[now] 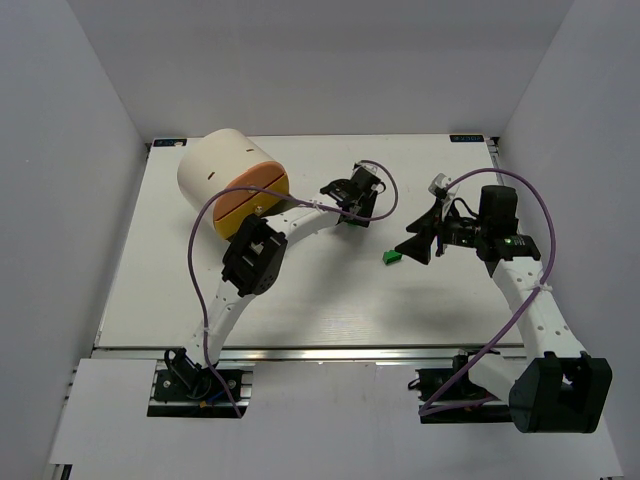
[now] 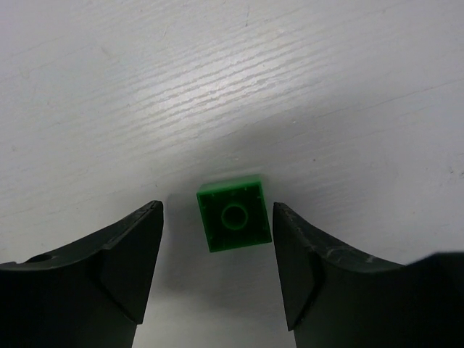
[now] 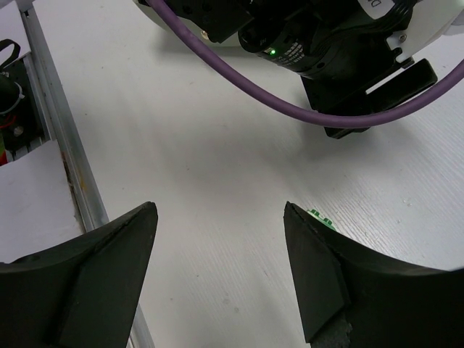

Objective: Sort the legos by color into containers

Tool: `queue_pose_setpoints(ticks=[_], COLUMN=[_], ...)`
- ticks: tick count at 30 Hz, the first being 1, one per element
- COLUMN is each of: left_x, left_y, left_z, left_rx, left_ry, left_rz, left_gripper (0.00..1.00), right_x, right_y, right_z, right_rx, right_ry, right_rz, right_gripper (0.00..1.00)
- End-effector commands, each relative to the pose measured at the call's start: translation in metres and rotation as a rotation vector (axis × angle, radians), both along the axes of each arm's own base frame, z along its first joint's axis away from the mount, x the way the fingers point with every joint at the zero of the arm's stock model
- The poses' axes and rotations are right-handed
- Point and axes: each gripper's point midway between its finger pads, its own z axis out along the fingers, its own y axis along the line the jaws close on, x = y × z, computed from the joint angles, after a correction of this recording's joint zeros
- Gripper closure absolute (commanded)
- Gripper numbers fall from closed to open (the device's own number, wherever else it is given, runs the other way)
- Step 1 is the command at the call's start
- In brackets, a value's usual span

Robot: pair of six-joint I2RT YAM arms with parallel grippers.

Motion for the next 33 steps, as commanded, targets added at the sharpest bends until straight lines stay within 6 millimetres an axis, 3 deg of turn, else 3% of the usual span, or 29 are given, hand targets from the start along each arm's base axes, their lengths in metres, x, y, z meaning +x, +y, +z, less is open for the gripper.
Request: queue_pose_setpoints(ticks=[1, 7, 13, 17, 19, 20, 22, 23, 24, 25, 26, 27, 28, 29, 31, 32, 33], left_x=[-0.003, -0.007, -0.006, -0.002, -0.001, 0.001, -0.006, -0.012, -0.016, -0.026, -0.034, -0.04, -0.049, -0.058, -0.068, -0.074, -0.079], left_y=[0.006, 0.002, -0.002, -0.004, -0.009, -0.007, -0.008, -0.004, -0.002, 0.006, 0.013, 0.018, 0.028, 0.037, 0.05, 0.062, 0.072], left_z=[0.004, 0.003, 0.005, 0.023, 0.041, 0.06, 0.08, 0.106, 0.118, 0.116, 0.148, 0.158, 0.152, 0.175, 0.183, 0.177, 0.187], left_rx=[-0.001, -0.025, -0.047, -0.062, -0.088, -0.112, -0.126, -0.146, -0.158, -0.145, -0.182, -0.191, -0.176, -0.202, -0.196, -0.156, -0.148], left_ry=[0.012, 0.025, 0.028, -0.004, -0.02, -0.037, -0.041, -0.058, -0.064, -0.045, -0.085, -0.092, -0.075, -0.104, -0.106, -0.084, -0.096], left_rz=[0.014, 0.004, -0.001, -0.002, -0.021, -0.036, -0.081, -0.092, -0.095, -0.099, -0.103, -0.104, -0.096, -0.091, -0.071, -0.048, -0.032], left_gripper=[0.28, 0.35, 0.6, 0.72, 0.79, 0.81, 0.89, 0.91, 0.92, 0.93, 0.93, 0.93, 0.93, 0.93, 0.92, 0.92, 0.92], right_x=[0.0, 0.0, -0.001, -0.004, -0.008, -0.011, -0.019, -0.021, -0.023, -0.025, -0.025, -0.025, -0.023, -0.023, -0.021, -0.022, -0.021], right_y=[0.002, 0.002, 0.001, 0.001, 0.001, 0.002, 0.001, 0.001, 0.0, -0.001, -0.002, -0.002, -0.003, -0.003, -0.003, -0.001, -0.001], right_z=[0.007, 0.007, 0.008, 0.004, -0.002, -0.004, -0.017, -0.021, -0.028, -0.033, -0.037, -0.04, -0.045, -0.047, -0.053, -0.055, -0.057], right_rx=[0.014, 0.016, 0.013, 0.007, -0.011, -0.017, -0.044, -0.054, -0.064, -0.078, -0.089, -0.094, -0.102, -0.101, -0.109, -0.112, -0.119], right_ry=[-0.02, -0.02, -0.027, -0.026, -0.031, -0.027, -0.016, -0.008, 0.004, 0.015, 0.011, 0.013, 0.01, 0.012, 0.021, 0.024, 0.025], right_rz=[0.021, 0.021, 0.02, 0.03, 0.05, 0.064, 0.104, 0.113, 0.12, 0.118, 0.119, 0.118, 0.111, 0.107, 0.103, 0.111, 0.116], right_gripper=[0.24, 0.24, 0.25, 0.26, 0.28, 0.34, 0.44, 0.58, 0.66, 0.75, 0.91, 0.98, 1.0, 1.0, 1.0, 1.0, 1.0])
